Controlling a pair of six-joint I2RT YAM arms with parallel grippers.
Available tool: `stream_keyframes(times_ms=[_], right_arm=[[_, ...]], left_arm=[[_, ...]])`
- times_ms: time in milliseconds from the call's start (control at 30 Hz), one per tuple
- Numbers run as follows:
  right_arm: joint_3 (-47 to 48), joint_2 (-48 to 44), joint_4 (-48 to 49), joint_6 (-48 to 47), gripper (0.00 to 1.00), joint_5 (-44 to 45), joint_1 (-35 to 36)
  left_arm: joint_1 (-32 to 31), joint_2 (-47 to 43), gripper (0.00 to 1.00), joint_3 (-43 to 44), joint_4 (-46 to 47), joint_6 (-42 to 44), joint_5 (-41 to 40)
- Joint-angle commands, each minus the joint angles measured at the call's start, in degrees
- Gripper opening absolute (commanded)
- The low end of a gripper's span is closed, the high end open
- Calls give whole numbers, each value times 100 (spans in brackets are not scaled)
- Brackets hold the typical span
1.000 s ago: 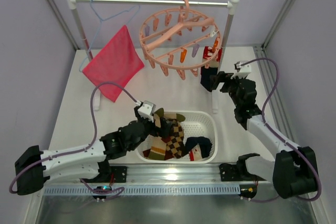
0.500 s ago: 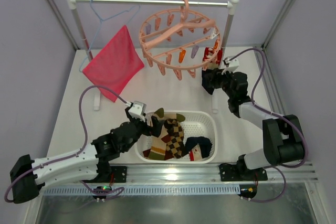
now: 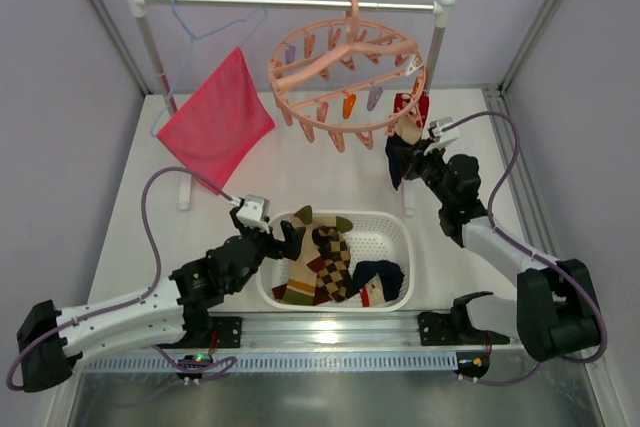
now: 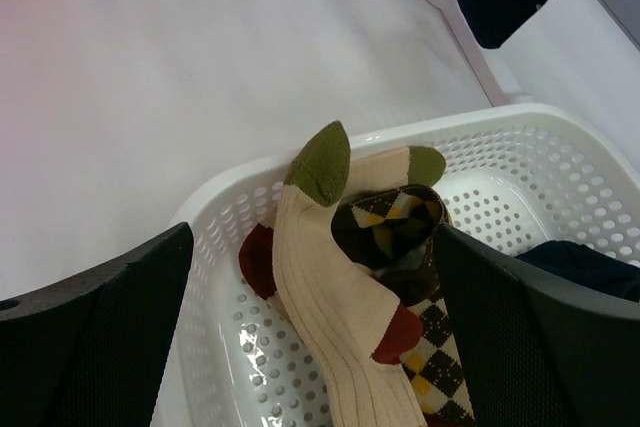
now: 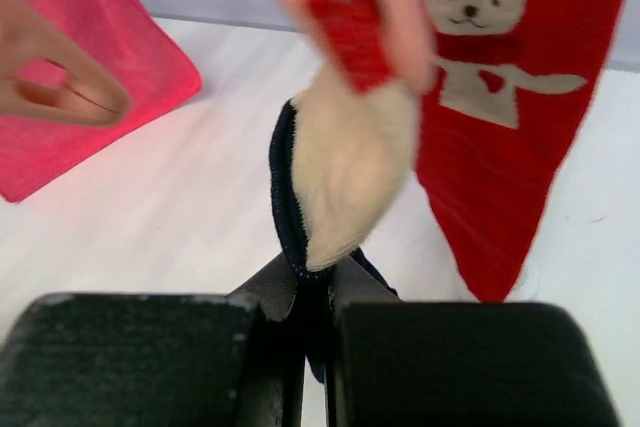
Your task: Remove the socks clipped to the hanger
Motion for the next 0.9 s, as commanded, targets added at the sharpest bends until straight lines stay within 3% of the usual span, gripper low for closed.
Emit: stream_keyframes(times_ms=[0,333,433,700,867], right_arm=[[-177,-571,119,-5,4,204,340],[-117,-1143,-348,-111,4,1347,2195],[24,-942,-357,-163,4,1882,2731],[612,34,-85,-84,4,2305,3812],[921,263,-154,65,4,2560,4033]], left_arm=[[26,-177,100,-89,118,-129,-254],[26,-476,100,-142,83,-121,-140],[26,-502,100,-115,101,-112,-70],[26,-651,100,-124,92,-68,176],[26,-862,100,-308,320,37,528]])
